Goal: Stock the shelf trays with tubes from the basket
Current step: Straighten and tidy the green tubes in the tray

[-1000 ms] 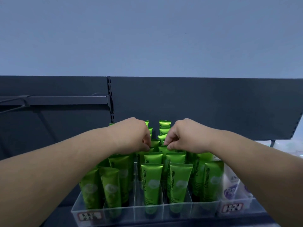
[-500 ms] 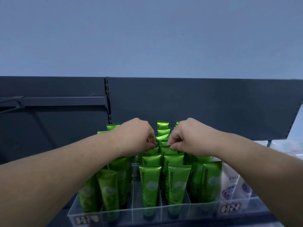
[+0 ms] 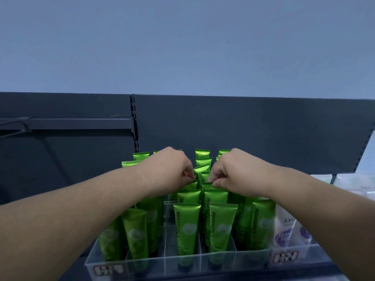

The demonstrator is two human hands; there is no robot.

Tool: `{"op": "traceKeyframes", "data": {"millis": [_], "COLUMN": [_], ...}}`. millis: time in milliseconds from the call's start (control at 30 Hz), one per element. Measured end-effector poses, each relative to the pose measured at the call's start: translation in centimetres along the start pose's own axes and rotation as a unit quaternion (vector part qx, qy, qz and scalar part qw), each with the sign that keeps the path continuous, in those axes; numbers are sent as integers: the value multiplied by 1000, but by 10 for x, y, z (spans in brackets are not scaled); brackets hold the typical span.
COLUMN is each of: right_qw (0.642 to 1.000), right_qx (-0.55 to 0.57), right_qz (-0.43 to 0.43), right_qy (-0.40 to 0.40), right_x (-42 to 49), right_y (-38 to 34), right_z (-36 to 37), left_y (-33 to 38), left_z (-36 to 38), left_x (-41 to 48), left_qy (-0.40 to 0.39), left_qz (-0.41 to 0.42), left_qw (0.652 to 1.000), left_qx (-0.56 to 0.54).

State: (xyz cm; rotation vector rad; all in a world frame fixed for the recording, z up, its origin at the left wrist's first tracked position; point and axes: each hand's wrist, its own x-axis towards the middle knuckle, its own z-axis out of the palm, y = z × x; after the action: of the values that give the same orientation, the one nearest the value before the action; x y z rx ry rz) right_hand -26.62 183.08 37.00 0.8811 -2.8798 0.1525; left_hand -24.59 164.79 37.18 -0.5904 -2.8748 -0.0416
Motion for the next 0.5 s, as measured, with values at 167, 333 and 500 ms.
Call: {"op": "traceKeyframes", "data": {"millis": [167, 333, 500], "right_qw": [1000, 999, 998], "right_qx": [21, 30, 30], "right_qz": [10, 13, 11], "right_qy": [-11, -2, 55], "right_x": [0, 1, 8], "right_y": [3, 7, 12], "right_z": [-3, -10, -13], "left_y": [-4, -9, -18], "left_z": [0, -1, -5], "left_x": [0, 1, 8], "left_qy": [-6, -5, 38], "left_qz": [-5, -7, -24], "left_qw": [1000, 999, 999], "left_qx": [-7, -33, -32]}}
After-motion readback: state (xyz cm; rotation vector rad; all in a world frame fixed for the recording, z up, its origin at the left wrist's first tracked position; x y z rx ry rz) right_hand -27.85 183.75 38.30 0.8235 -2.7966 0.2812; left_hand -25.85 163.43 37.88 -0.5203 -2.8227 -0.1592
